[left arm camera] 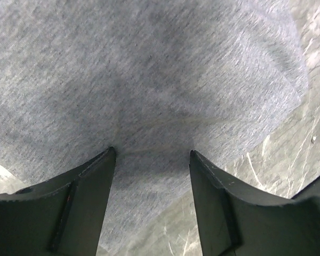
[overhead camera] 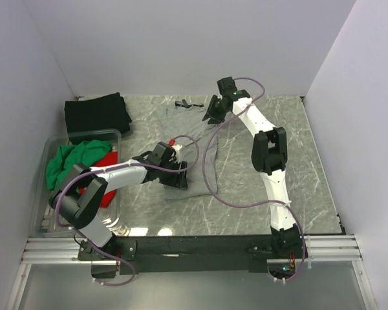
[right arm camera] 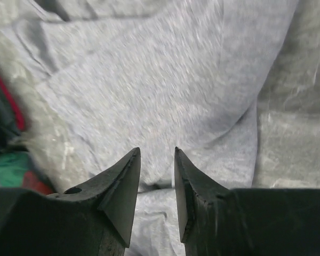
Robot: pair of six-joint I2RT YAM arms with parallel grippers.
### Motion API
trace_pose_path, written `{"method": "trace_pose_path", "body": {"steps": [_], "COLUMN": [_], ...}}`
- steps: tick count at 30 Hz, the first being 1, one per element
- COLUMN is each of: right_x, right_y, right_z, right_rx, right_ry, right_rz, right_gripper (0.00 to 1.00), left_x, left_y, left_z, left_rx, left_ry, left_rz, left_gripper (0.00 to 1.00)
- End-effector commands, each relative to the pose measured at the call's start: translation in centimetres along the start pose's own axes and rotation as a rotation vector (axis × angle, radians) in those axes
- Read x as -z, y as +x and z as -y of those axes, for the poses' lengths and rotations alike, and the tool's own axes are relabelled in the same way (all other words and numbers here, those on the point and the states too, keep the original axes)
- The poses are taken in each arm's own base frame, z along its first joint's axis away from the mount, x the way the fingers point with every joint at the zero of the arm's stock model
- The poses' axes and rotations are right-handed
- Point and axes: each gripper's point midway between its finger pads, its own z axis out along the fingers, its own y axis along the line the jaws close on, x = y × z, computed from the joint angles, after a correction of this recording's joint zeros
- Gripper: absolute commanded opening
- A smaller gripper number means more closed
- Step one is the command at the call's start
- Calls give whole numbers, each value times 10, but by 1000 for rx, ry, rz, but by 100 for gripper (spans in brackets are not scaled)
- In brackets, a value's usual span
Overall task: Fold and stack the t-shirts
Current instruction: Fold the tshirt
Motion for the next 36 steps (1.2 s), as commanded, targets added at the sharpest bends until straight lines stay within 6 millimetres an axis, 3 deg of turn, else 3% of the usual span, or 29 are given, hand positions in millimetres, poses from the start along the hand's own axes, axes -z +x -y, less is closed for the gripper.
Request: {"method": "trace_pose_path", "body": {"steps": [1,2,3,4,5,6,7,8,9,10,11,12,13,16,17,21,22,26,30,36], "right_x": [41,42,56,61,56,74,78,73,91,96,91,107,103,121,118,128,126,129,126,117], "right_y": [-21,-15,-14,-10,6,10,18,39,42,51,73,77,96,122,143,190,207,243,272,287], "right_z": [-49,-42,-46,-43,-27,-31,-26,-5,-7,-1,17,16,32,38,52,69,80,89,93,98], "right_rx": [36,45,63,74,84,102,111,119,131,136,133,141,129,113,97,111,102,107,140,145], "right_ry": [-152,-136,-143,-135,-100,-110,-104,-67,-80,-75,-51,-65,-40,-68,-55,-55,-39,-54,-48,-30], "right_rz": [82,64,72,66,22,30,18,-30,-11,-21,-67,-53,-90,-120,-166,-246,-285,-362,-433,-465], "right_gripper": [39,39,39,39,39,39,39,39,39,40,40,40,40,41,41,42,42,42,42,42], "left_x": [5,6,8,11,13,16,20,25,29,33,39,43,48,54,59,58,61,61,54,49], "left_y": [46,39,35,17,9,1,-12,-19,-25,-30,-35,-38,-37,-28,-27,5,7,24,49,58], "left_z": [-19,-17,-16,-11,-9,-7,-2,0,0,-1,2,0,0,-9,-6,-28,-27,-21,-28,-29], "left_rx": [20,20,22,17,19,21,21,27,32,39,53,67,82,128,148,254,262,299,327,347], "left_ry": [-94,-98,-110,-107,-111,-122,-121,-125,-134,-147,-143,-144,-137,-127,-100,-99,-88,-29,-38,-30], "left_rz": [-185,-172,-169,-132,-115,-96,-72,-53,-34,-21,2,14,28,32,45,-7,1,-24,-85,-110], "left_gripper": [65,65,66,66,67,67,67,68,69,69,69,70,70,71,72,71,71,72,71,70]}}
